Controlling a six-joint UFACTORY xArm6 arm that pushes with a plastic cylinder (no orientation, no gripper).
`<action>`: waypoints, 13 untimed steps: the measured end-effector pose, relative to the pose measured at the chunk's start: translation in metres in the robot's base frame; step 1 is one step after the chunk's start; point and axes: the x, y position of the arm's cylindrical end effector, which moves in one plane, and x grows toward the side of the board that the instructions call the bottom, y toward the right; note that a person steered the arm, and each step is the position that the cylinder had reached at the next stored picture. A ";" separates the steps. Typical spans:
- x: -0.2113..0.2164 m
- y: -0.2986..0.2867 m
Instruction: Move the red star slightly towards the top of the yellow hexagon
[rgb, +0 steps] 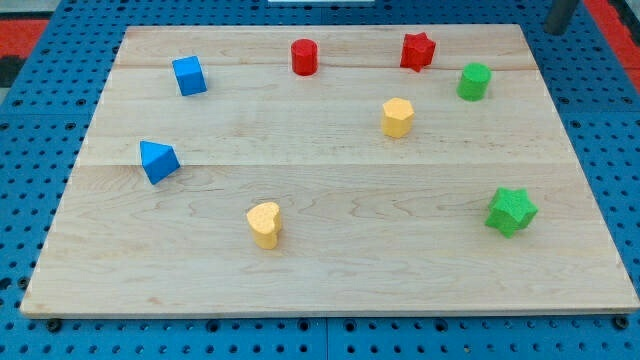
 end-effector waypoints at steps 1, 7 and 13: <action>0.001 -0.002; 0.050 -0.118; 0.025 -0.193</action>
